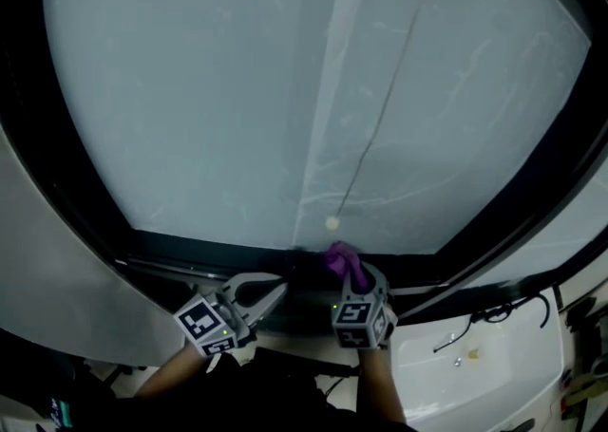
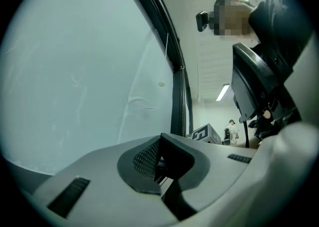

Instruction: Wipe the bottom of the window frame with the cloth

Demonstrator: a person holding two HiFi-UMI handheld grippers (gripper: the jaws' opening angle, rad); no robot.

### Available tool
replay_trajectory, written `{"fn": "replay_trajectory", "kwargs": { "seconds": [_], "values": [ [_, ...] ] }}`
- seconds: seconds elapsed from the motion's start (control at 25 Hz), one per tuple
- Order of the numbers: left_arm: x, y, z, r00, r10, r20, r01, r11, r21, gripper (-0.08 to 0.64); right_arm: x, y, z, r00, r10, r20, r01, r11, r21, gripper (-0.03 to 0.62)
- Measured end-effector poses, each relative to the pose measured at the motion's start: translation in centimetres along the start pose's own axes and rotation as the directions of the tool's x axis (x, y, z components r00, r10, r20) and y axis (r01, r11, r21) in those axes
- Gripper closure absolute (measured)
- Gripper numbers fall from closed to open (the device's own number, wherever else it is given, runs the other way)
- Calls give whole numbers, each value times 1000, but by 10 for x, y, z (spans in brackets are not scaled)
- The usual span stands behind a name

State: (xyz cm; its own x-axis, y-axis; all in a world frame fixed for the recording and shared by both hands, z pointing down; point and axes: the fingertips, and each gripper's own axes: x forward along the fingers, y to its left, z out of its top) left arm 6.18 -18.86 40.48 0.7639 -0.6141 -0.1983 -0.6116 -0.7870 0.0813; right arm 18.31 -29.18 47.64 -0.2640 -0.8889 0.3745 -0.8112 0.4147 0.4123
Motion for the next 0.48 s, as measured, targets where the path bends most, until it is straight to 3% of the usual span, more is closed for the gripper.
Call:
{"fn": "replay_trajectory", "kwargs": {
  "seconds": [0.32,0.48],
  "values": [
    [29,-8,4,993,-112,-27,112,994,8,560,-5,-40,-22,994,-94,-63,95,995,7,525],
    [36,-8,2,992,-123,-22,123,992,21,560,-7,-52,-26,992,-110,-67,111,994,2,525]
  ]
}}
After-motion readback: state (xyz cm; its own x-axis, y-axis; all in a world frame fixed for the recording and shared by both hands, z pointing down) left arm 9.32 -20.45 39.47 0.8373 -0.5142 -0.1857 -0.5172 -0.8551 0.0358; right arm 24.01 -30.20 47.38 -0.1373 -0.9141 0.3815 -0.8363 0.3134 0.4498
